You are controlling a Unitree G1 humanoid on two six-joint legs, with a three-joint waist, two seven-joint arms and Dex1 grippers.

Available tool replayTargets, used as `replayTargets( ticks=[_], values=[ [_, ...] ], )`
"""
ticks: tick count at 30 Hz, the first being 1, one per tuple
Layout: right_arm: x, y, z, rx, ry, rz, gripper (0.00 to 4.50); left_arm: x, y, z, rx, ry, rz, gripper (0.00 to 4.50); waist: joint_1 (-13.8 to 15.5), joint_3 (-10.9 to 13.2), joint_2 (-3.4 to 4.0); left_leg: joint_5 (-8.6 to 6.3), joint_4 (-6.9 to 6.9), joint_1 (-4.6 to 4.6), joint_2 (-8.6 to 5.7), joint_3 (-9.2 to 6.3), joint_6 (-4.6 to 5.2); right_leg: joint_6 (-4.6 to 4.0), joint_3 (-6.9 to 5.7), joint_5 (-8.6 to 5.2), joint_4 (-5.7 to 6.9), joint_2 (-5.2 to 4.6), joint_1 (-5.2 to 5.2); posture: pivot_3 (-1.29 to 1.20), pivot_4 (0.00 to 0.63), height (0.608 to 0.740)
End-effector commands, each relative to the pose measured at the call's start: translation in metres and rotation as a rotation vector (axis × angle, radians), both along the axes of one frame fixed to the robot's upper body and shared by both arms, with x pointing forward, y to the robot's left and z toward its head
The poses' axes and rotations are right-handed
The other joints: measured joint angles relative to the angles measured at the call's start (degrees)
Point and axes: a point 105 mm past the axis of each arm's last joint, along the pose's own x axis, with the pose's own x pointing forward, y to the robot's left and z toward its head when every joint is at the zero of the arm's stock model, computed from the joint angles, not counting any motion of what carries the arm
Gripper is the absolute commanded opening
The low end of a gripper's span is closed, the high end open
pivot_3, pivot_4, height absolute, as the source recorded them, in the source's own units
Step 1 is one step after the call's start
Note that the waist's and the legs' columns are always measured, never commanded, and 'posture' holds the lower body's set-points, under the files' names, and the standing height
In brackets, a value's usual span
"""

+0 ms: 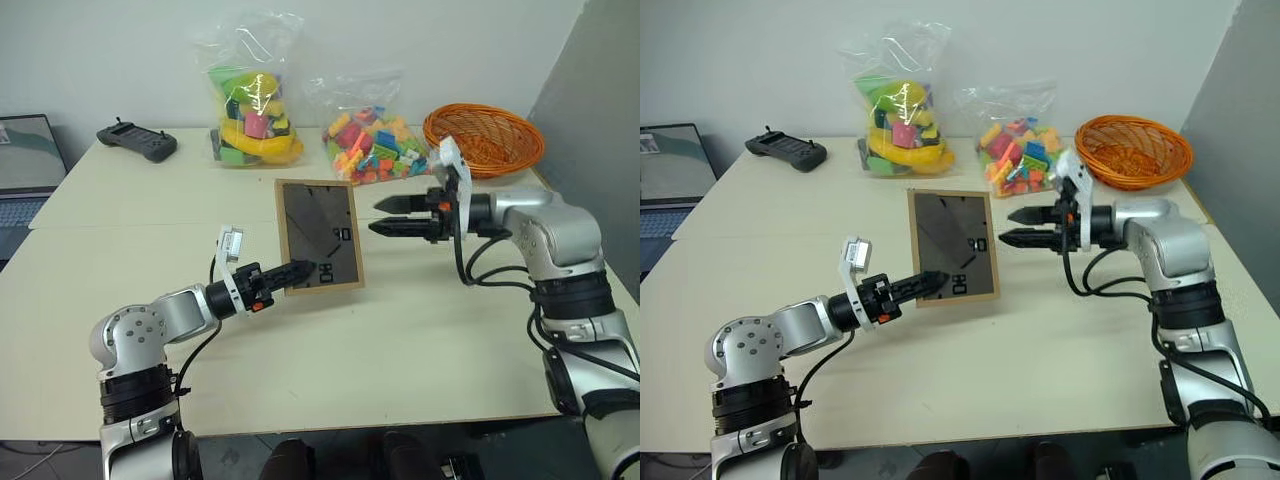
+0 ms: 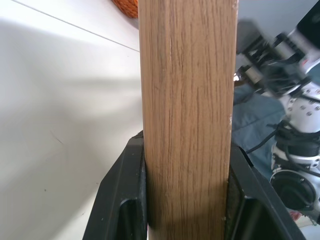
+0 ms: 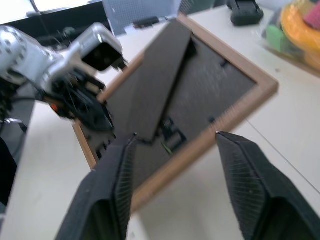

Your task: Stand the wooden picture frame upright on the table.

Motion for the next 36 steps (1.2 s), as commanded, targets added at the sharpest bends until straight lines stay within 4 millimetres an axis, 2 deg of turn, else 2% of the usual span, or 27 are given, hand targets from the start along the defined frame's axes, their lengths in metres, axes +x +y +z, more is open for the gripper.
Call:
replayTargets(
  ticks=[1,5,9,12,16,19,23,26,29,33,36],
  values=[
    [0.000,0.015,0.008,0.027,-0.008,0.035,3.76,-0.001,-0.006,0.024,-0.022,-0.106,-0.023,1.28,0.1,0.0,0.00,0.00,0.00,0.00,0.00,0.00,0.00,0.00,0.00,0.00,0.00,0.00,0.00,0.00,0.150,0.740],
    [0.011,0.042,0.005,0.008,-0.055,0.015,4.49,-0.002,-0.009,0.030,-0.034,-0.124,-0.031,1.28,0.1,0.0,0.00,0.00,0.04,-0.06,-0.02,0.03,-0.01,0.00,0.02,0.00,0.02,-0.03,-0.05,0.00,0.150,0.740],
    [0.009,0.068,0.010,0.024,-0.092,0.062,4.49,-0.002,-0.012,0.030,-0.037,-0.124,-0.028,1.28,-0.1,0.0,0.00,0.01,0.03,-0.13,-0.02,0.03,-0.01,0.00,0.01,0.00,0.04,-0.02,-0.17,0.00,0.150,0.740],
    [0.002,0.080,0.012,0.033,-0.103,0.110,4.49,-0.003,-0.012,0.031,-0.043,-0.127,-0.025,1.28,-0.1,0.0,0.00,0.01,0.03,-0.21,-0.02,0.03,-0.02,0.00,0.01,0.00,0.02,-0.03,-0.22,0.00,0.150,0.740],
    [-0.022,0.081,0.015,0.057,-0.057,0.242,4.49,-0.004,-0.012,0.031,-0.043,-0.127,-0.013,1.28,0.0,0.0,0.00,0.01,0.04,-0.23,-0.03,0.01,-0.02,0.00,0.00,0.01,0.01,-0.05,-0.23,0.00,0.150,0.740],
    [-0.036,0.066,0.018,0.067,-0.006,0.309,4.49,-0.006,-0.010,0.031,-0.042,-0.121,-0.010,1.28,0.0,0.0,0.00,0.01,0.03,-0.23,-0.03,0.00,-0.02,0.00,0.00,0.00,0.01,-0.05,-0.23,0.00,0.150,0.740],
    [-0.044,0.048,0.017,0.049,0.026,0.326,4.49,-0.007,-0.007,0.028,-0.038,-0.094,-0.003,1.28,0.0,0.0,0.00,0.00,0.03,-0.22,-0.03,-0.01,-0.01,0.00,-0.01,0.01,0.01,-0.05,-0.22,0.00,0.150,0.740],
    [-0.041,0.037,0.020,0.057,0.042,0.289,4.49,-0.010,-0.007,0.026,-0.044,-0.071,-0.018,1.28,-0.2,0.0,0.00,0.00,0.03,-0.21,-0.03,-0.03,0.00,0.00,-0.02,0.01,0.03,-0.04,-0.22,0.00,0.150,0.740],
    [-0.027,0.024,0.018,0.035,0.007,0.188,4.49,-0.014,-0.009,0.023,-0.045,-0.048,-0.038,1.28,-0.3,0.0,0.00,0.00,0.03,-0.22,-0.03,-0.03,0.00,0.00,-0.01,0.00,0.03,-0.04,-0.22,0.00,0.150,0.740],
    [-0.010,-0.014,0.012,-0.052,-0.088,0.029,4.49,-0.018,-0.007,0.022,-0.070,-0.003,-0.059,1.28,0.1,0.0,-0.03,0.00,0.03,-0.24,-0.04,-0.03,0.00,0.00,-0.02,0.00,0.01,-0.05,-0.21,0.00,0.150,0.740],
    [-0.007,-0.040,0.011,-0.108,-0.177,-0.044,4.49,-0.022,-0.005,0.022,-0.088,0.033,-0.086,1.28,0.3,0.0,-0.03,0.00,0.05,-0.24,-0.05,-0.01,0.01,0.00,0.00,0.00,0.00,-0.05,-0.21,0.00,0.150,0.740]
  ],
)
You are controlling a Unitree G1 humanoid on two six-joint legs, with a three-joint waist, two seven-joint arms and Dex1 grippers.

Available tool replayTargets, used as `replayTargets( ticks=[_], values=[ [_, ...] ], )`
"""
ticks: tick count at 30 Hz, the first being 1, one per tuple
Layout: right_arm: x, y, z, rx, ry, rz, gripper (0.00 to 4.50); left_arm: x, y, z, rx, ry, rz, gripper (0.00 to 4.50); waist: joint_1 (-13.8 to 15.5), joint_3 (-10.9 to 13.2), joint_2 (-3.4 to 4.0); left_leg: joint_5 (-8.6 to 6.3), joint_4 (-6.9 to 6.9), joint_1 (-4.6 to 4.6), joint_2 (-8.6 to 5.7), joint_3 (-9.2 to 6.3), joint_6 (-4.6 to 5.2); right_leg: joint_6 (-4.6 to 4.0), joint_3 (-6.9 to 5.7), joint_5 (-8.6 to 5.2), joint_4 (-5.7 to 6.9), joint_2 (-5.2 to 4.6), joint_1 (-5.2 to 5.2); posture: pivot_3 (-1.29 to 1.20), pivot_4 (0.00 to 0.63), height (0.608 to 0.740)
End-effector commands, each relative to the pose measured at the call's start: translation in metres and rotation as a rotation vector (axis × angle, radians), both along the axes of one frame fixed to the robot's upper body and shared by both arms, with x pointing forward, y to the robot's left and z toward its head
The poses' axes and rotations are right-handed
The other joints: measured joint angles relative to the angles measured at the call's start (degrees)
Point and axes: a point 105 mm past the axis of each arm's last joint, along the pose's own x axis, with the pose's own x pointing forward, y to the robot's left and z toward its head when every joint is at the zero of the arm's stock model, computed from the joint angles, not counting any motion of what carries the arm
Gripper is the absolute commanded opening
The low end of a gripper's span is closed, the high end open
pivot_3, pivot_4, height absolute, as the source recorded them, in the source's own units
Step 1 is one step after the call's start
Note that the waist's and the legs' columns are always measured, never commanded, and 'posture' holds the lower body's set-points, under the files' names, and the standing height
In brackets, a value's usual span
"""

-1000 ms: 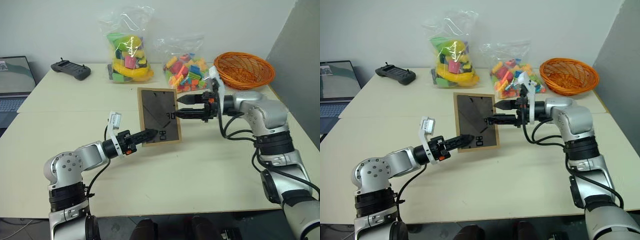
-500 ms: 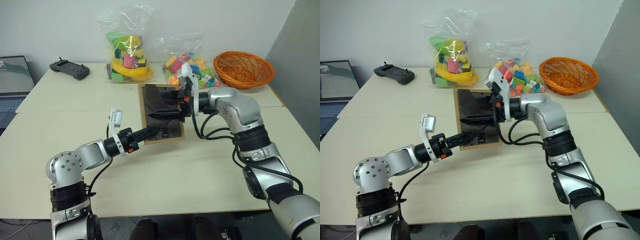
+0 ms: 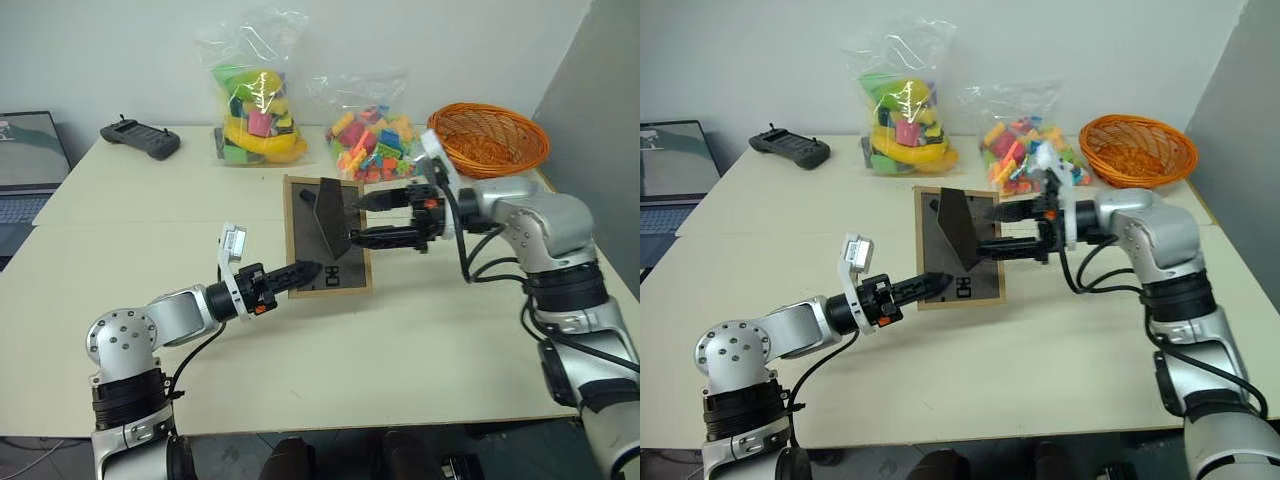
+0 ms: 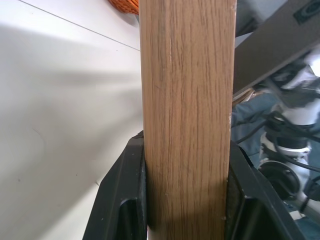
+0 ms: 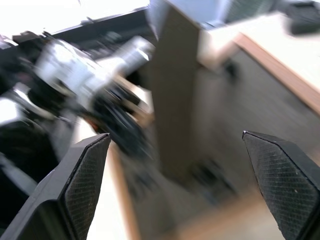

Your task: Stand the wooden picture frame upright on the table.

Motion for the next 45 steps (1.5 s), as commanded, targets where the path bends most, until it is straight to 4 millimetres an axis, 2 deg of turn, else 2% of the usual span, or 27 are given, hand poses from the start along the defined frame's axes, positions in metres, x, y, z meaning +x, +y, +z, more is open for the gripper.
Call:
replayTargets(
  ticks=[1,4,7,10,13,15,20,23,26,29,30,32,36,38,40,42,43,45],
  values=[
    [0.002,-0.031,0.013,-0.051,-0.199,-0.077,4.49,-0.007,0.004,0.013,-0.058,-0.004,-0.040,1.28,0.1,0.0,-0.01,0.00,0.00,0.00,0.00,0.00,0.00,0.00,-0.01,0.00,0.01,0.00,0.00,0.00,0.150,0.740],
    [0.011,-0.046,-0.001,-0.155,-0.482,-0.134,4.49,-0.005,0.008,0.007,-0.083,0.103,-0.047,1.28,0.4,0.0,-0.02,-0.01,0.00,0.03,0.03,-0.01,0.02,0.01,-0.02,-0.01,-0.02,0.01,0.03,0.00,0.150,0.740],
    [0.024,-0.050,-0.020,-0.319,-0.941,-0.164,4.49,-0.010,0.006,0.014,-0.141,0.153,-0.083,1.28,0.1,0.0,-0.03,0.00,0.00,0.07,0.03,0.05,0.01,0.01,0.04,-0.01,0.04,0.02,0.02,0.00,0.150,0.740],
    [0.019,-0.036,-0.029,-0.328,-1.264,-0.080,4.49,-0.014,0.000,0.018,-0.182,0.174,-0.127,1.28,0.0,0.0,-0.02,0.02,0.00,0.09,0.04,0.13,-0.04,0.01,0.09,-0.01,0.07,0.01,0.01,0.00,0.150,0.740],
    [0.013,-0.013,-0.028,-0.280,-1.478,0.002,4.49,-0.015,-0.006,0.021,-0.206,0.165,-0.159,1.28,-0.1,0.0,-0.02,0.16,0.02,0.11,0.05,0.20,-0.29,0.01,0.11,-0.01,0.06,0.02,0.01,0.00,0.150,0.740],
    [0.013,-0.001,-0.030,-0.263,-1.558,0.043,4.49,-0.017,-0.009,0.021,-0.207,0.165,-0.171,1.28,-0.4,0.0,-0.02,0.25,0.01,0.12,0.05,0.21,-0.43,0.01,0.12,-0.01,0.07,0.04,0.01,0.00,0.150,0.740],
    [0.009,0.022,-0.026,-0.175,-1.691,0.102,4.49,-0.028,-0.013,0.016,-0.189,0.169,-0.218,1.28,-0.7,0.0,-0.04,0.36,0.00,0.13,0.06,0.16,-0.62,0.00,0.13,-0.01,0.04,0.09,0.01,0.00,0.150,0.740],
    [0.010,0.029,-0.027,-0.162,-1.725,0.118,4.49,-0.031,-0.014,0.015,-0.188,0.161,-0.218,1.28,-0.7,0.0,-0.04,0.36,-0.01,0.13,0.05,0.15,-0.63,-0.01,0.14,-0.02,0.03,0.08,0.02,0.00,0.150,0.740],
    [0.008,0.029,-0.028,-0.140,-1.744,0.136,4.02,-0.032,-0.013,0.013,-0.182,0.169,-0.211,1.28,-0.6,0.0,-0.04,0.36,-0.01,0.13,0.04,0.15,-0.63,-0.01,0.15,-0.02,0.04,0.08,0.04,0.00,0.150,0.740],
    [0.005,0.027,-0.027,-0.111,-1.764,0.138,3.24,-0.031,-0.012,0.013,-0.186,0.172,-0.210,1.28,-0.7,0.0,-0.04,0.36,-0.01,0.14,0.04,0.16,-0.63,-0.01,0.16,-0.02,0.05,0.09,0.04,0.00,0.150,0.740],
    [0.004,0.027,-0.026,-0.100,-1.771,0.138,3.14,-0.031,-0.012,0.013,-0.189,0.170,-0.211,1.28,-0.6,0.0,-0.04,0.36,-0.01,0.13,0.04,0.16,-0.63,-0.01,0.16,-0.02,0.05,0.09,0.04,0.00,0.150,0.740],
    [0.003,0.026,-0.024,-0.084,-1.785,0.138,2.57,-0.033,-0.013,0.012,-0.187,0.171,-0.215,1.28,-0.7,0.0,-0.04,0.36,-0.01,0.13,0.04,0.18,-0.62,-0.01,0.16,-0.02,0.05,0.08,0.04,0.00,0.150,0.740],
    [-0.002,0.024,-0.022,-0.056,-1.808,0.147,1.76,-0.035,-0.014,0.010,-0.186,0.176,-0.221,1.28,-0.7,0.0,-0.04,0.36,-0.02,0.14,0.05,0.18,-0.62,-0.01,0.17,-0.02,0.06,0.09,0.04,0.00,0.150,0.740],
    [-0.003,0.024,-0.021,-0.047,-1.812,0.148,1.53,-0.035,-0.015,0.011,-0.190,0.171,-0.219,1.28,-0.7,0.0,-0.04,0.36,-0.02,0.15,0.05,0.19,-0.62,-0.01,0.19,-0.02,0.06,0.10,0.04,0.00,0.150,0.740],
    [-0.004,0.024,-0.019,-0.030,-1.821,0.141,1.49,-0.035,-0.017,0.012,-0.187,0.161,-0.219,1.28,-0.7,0.0,-0.04,0.36,-0.02,0.15,0.05,0.18,-0.62,-0.01,0.18,-0.02,0.07,0.11,0.05,0.00,0.150,0.740],
    [-0.004,0.025,-0.017,-0.020,-1.825,0.139,1.49,-0.036,-0.017,0.013,-0.177,0.152,-0.215,1.98,-0.7,0.0,-0.05,0.36,-0.02,0.14,0.05,0.19,-0.62,-0.01,0.19,-0.02,0.06,0.10,0.05,0.00,0.150,0.740],
    [-0.004,0.026,-0.016,-0.016,-1.825,0.136,1.49,-0.036,-0.016,0.012,-0.177,0.154,-0.207,2.02,-0.7,0.0,-0.06,0.36,-0.02,0.14,0.05,0.19,-0.62,-0.01,0.19,-0.01,0.06,0.11,0.05,0.00,0.150,0.740],
    [-0.004,0.025,-0.014,-0.012,-1.823,0.131,1.32,-0.032,-0.012,0.011,-0.171,0.159,-0.168,2.45,-0.8,0.0,-0.05,0.36,-0.02,0.16,0.06,0.20,-0.62,-0.01,0.20,-0.02,0.07,0.11,0.06,0.00,0.150,0.740]
  ],
)
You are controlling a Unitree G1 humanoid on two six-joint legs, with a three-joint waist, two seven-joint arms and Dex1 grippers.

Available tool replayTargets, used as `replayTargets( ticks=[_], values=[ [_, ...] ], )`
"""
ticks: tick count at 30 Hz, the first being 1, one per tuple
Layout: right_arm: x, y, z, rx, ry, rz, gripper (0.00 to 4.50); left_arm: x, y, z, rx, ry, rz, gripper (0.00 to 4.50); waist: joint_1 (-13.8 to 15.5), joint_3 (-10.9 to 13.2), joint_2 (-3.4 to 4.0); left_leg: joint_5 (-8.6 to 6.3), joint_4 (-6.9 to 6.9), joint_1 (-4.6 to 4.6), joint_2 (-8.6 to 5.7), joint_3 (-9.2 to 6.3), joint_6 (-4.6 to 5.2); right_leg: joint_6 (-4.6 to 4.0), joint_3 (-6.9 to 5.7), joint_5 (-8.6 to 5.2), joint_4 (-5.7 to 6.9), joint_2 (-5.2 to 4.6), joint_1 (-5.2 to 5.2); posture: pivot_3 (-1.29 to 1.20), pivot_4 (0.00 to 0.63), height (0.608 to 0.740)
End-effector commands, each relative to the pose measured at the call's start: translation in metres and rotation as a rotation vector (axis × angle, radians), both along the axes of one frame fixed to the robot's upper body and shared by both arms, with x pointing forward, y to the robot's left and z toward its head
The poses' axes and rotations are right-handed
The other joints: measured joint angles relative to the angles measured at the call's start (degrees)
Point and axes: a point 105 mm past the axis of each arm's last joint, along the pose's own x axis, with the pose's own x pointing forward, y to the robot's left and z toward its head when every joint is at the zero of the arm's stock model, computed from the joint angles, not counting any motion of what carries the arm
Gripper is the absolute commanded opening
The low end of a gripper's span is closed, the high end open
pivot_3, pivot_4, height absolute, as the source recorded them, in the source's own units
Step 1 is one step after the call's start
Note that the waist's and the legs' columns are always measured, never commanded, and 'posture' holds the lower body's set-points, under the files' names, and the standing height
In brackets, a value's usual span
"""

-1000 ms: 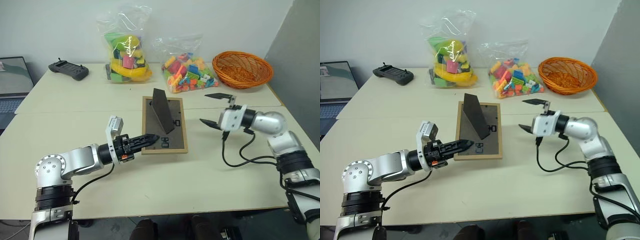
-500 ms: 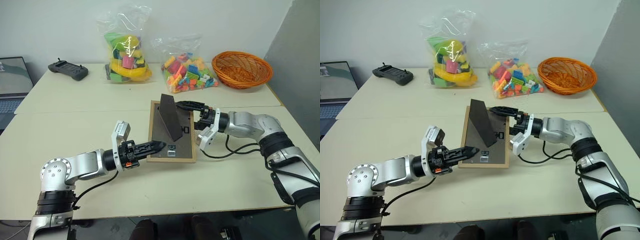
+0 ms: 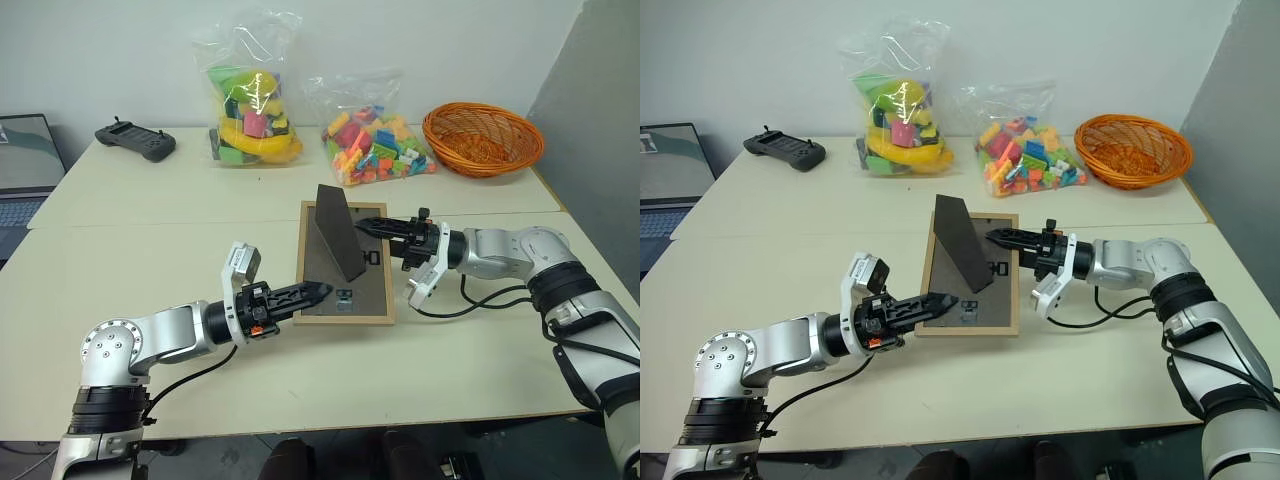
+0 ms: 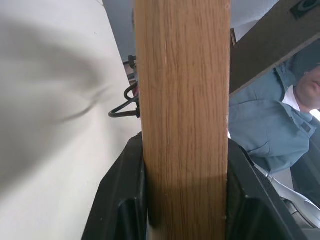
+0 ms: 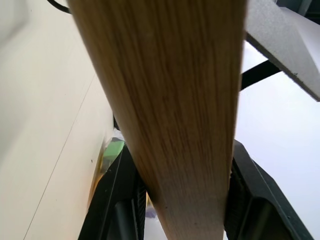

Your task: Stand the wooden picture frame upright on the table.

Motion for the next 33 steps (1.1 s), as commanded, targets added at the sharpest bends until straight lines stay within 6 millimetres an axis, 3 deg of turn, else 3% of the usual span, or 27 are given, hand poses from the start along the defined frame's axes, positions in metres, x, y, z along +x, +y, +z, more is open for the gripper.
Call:
replayTargets(
  ticks=[1,8,11,13,16,18,22,27,33],
  values=[
    [-0.004,0.005,0.032,0.098,-0.060,0.052,1.32,0.004,0.006,0.004,0.016,-0.020,0.055,2.61,0.0,0.0,0.00,0.00,-0.03,0.01,0.00,0.01,0.00,0.00,0.02,0.00,0.00,0.00,0.00,0.00,0.150,0.740],
    [0.011,-0.008,0.026,0.139,0.136,-0.023,1.32,0.033,0.052,0.051,0.019,-0.160,0.314,3.99,-0.1,0.0,-0.08,0.00,-0.02,0.01,0.01,0.00,0.01,0.00,-0.03,0.00,-0.02,0.01,0.02,0.00,0.150,0.740],
    [0.029,-0.010,0.020,0.193,0.303,-0.120,1.32,0.031,0.067,0.047,0.271,-0.259,0.433,4.50,-0.3,0.1,-0.13,-0.01,-0.03,0.10,0.04,0.05,0.03,0.00,0.01,0.00,-0.12,0.01,0.15,0.00,0.150,0.740],
    [0.044,-0.008,0.016,0.249,0.494,-0.193,1.32,0.033,0.072,0.039,0.482,-0.352,0.505,4.50,-0.6,0.1,-0.19,-0.01,-0.06,0.12,0.05,0.06,0.04,0.00,0.04,0.00,-0.15,0.01,0.17,0.00,0.150,0.740],
    [0.061,0.002,0.003,0.335,1.047,-0.213,1.32,0.032,0.065,0.044,0.718,-0.614,0.586,4.50,-0.5,0.1,-0.17,-0.02,-0.10,0.20,0.10,0.04,0.05,-0.01,0.02,0.00,-0.16,0.02,0.26,0.00,0.150,0.740],
    [0.059,0.012,0.005,0.394,1.365,-0.112,1.32,0.026,0.055,0.044,0.796,-0.770,0.599,4.50,-0.2,0.1,-0.12,-0.02,-0.10,0.19,0.14,-0.06,0.06,-0.01,-0.07,0.01,-0.14,0.02,0.25,0.00,0.150,0.740],
    [0.042,0.024,0.000,0.349,1.767,0.028,1.32,0.015,0.048,0.024,0.872,-0.888,0.588,4.50,0.2,0.1,-0.06,-0.07,-0.16,0.08,0.11,-0.09,0.12,-0.03,-0.08,0.01,-0.13,-0.02,0.14,0.00,0.150,0.740],
    [0.035,0.030,-0.021,0.282,1.900,0.007,1.32,0.011,0.049,0.012,0.891,-0.922,0.592,4.50,0.9,0.1,-0.03,-0.34,-0.18,0.09,0.09,-0.12,0.58,-0.06,-0.15,0.00,-0.09,-0.02,0.11,0.00,0.150,0.740],
    [0.038,0.029,-0.059,0.267,1.921,-0.092,1.32,0.012,0.056,-0.005,0.902,-0.881,0.595,4.50,1.2,0.1,-0.04,-0.35,-0.15,0.08,0.05,-0.06,0.60,-0.05,-0.13,0.00,-0.07,-0.02,0.09,0.00,0.150,0.740]
  ],
)
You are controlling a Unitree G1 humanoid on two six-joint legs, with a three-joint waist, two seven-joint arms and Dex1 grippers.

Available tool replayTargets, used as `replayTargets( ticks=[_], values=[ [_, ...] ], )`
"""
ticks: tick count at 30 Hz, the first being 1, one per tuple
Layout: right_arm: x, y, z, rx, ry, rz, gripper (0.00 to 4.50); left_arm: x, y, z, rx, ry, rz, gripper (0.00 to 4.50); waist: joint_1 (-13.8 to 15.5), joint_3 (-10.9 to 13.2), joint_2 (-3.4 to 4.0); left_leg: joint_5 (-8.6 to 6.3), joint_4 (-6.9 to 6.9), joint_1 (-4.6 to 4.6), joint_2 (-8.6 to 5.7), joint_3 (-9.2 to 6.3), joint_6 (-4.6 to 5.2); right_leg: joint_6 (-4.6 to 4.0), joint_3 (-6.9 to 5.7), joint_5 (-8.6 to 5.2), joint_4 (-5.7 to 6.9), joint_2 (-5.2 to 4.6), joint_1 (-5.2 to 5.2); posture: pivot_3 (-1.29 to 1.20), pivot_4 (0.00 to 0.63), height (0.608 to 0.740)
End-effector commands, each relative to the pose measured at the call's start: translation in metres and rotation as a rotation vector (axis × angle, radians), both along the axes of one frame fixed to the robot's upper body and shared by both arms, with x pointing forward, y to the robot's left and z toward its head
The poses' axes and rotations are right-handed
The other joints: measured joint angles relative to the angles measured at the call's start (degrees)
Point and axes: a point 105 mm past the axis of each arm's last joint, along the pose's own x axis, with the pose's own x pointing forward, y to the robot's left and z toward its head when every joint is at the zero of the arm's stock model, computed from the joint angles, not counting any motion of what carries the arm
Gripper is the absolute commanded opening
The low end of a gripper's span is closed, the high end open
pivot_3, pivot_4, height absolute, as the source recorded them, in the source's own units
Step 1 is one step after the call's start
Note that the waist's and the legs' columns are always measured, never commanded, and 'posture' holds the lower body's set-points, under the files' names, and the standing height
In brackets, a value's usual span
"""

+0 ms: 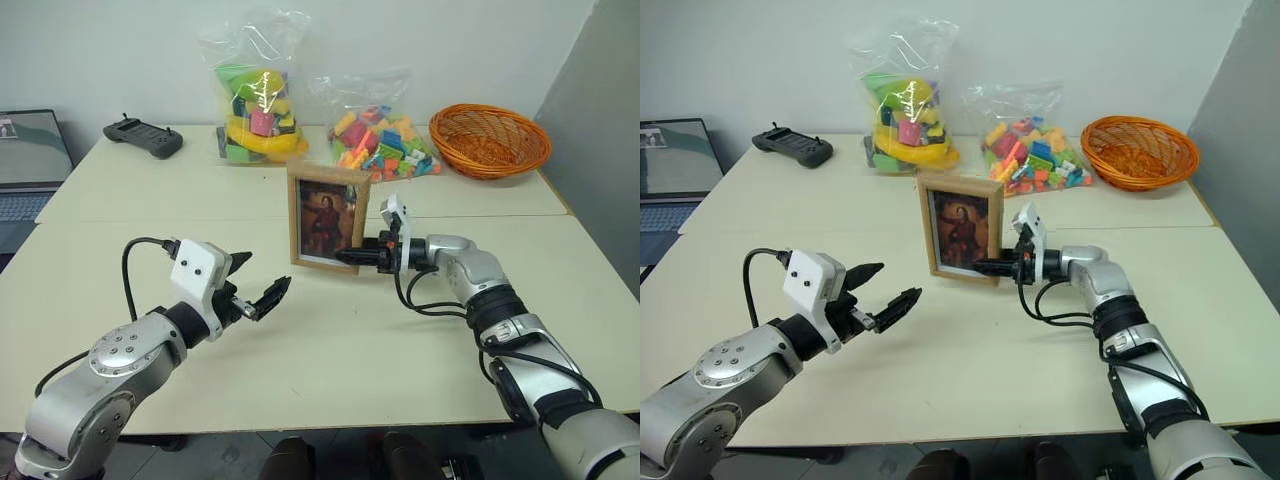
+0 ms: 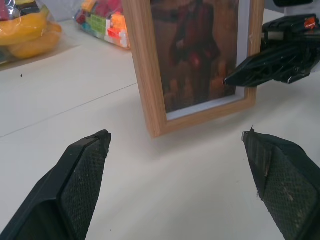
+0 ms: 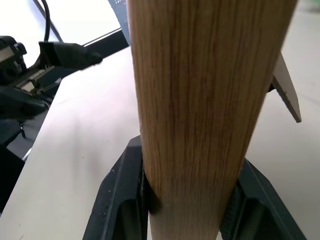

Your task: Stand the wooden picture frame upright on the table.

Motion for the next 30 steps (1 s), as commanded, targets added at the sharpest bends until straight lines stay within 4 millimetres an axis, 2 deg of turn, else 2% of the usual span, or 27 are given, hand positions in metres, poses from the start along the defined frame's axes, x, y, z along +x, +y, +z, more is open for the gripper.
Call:
replayTargets(
  ticks=[1,6,9,11,12,17,22,23,25,27,30],
  values=[
    [0.003,-0.002,-0.006,0.008,-0.040,-0.019,1.32,-0.001,0.001,0.000,0.002,-0.022,-0.006,4.50,0.0,0.0,-0.01,0.00,0.00,0.00,0.00,0.00,0.00,0.00,-0.01,0.00,-0.01,0.00,0.00,0.00,0.150,0.740],
    [-0.005,-0.002,-0.029,-0.034,-0.061,0.006,1.32,0.002,0.005,-0.006,-0.001,-0.006,-0.002,4.50,0.0,0.0,-0.01,0.00,0.00,0.01,0.01,0.01,0.00,0.00,0.00,0.00,0.02,0.01,0.00,0.00,0.150,0.740],
    [-0.009,-0.003,-0.035,-0.036,-0.055,0.011,1.32,0.003,0.004,-0.007,-0.001,-0.001,-0.014,4.50,0.0,0.0,-0.02,0.00,0.00,0.02,0.02,0.00,0.00,0.01,-0.02,0.00,0.02,0.01,0.00,0.00,0.150,0.740],
    [-0.010,-0.005,-0.038,-0.033,-0.043,0.002,2.01,0.005,0.002,-0.007,-0.001,0.006,-0.027,4.50,0.0,0.0,-0.02,0.00,0.00,0.03,0.01,0.01,0.00,0.01,-0.01,0.00,0.02,0.01,0.01,0.00,0.150,0.740],
    [-0.010,-0.006,-0.039,-0.032,-0.038,-0.001,2.12,0.006,0.002,-0.007,-0.004,0.009,-0.032,4.50,0.0,0.0,-0.03,0.00,0.00,0.03,0.01,0.01,0.00,0.01,-0.01,0.00,0.02,0.01,0.01,0.00,0.150,0.740],
    [-0.015,-0.023,-0.041,-0.089,-0.080,-0.017,3.39,0.012,0.002,-0.009,0.067,0.005,-0.078,4.50,0.2,0.0,-0.03,0.00,0.01,0.02,0.00,-0.01,0.00,0.01,-0.02,0.00,0.02,0.00,0.02,0.00,0.150,0.740],
    [-0.018,-0.082,-0.024,-0.242,-0.195,-0.143,4.44,0.026,0.017,0.005,0.081,0.020,-0.096,4.50,0.6,0.0,-0.02,0.00,0.03,-0.03,-0.02,-0.09,0.00,0.02,-0.10,0.00,0.00,0.00,0.02,0.00,0.150,0.740],
    [-0.021,-0.093,-0.018,-0.284,-0.242,-0.153,4.44,0.029,0.021,0.009,0.080,0.029,-0.096,4.50,0.5,0.0,-0.02,0.00,0.04,-0.04,-0.02,-0.09,0.00,0.02,-0.10,0.00,0.00,0.00,0.02,0.00,0.150,0.740],
    [-0.030,-0.108,0.008,-0.294,-0.287,-0.191,4.44,0.032,0.030,0.018,0.060,0.061,-0.116,4.50,0.4,0.0,-0.01,0.00,0.04,-0.04,-0.03,-0.09,0.01,0.02,-0.10,-0.01,0.00,0.00,0.03,0.00,0.150,0.740],
    [-0.045,-0.110,0.035,-0.266,-0.291,-0.171,4.44,0.036,0.038,0.032,0.016,0.091,-0.131,4.50,0.2,0.1,0.05,-0.01,0.02,-0.05,-0.01,-0.10,0.02,0.03,-0.11,-0.01,0.01,0.02,0.02,0.00,0.150,0.740],
    [-0.062,-0.100,0.066,-0.164,-0.227,-0.154,4.44,0.037,0.046,0.045,0.019,0.127,-0.173,4.50,-0.6,0.1,0.05,-0.01,0.02,-0.05,0.03,-0.19,0.02,0.03,-0.09,-0.01,0.04,0.12,-0.04,0.00,0.150,0.740]
  ],
)
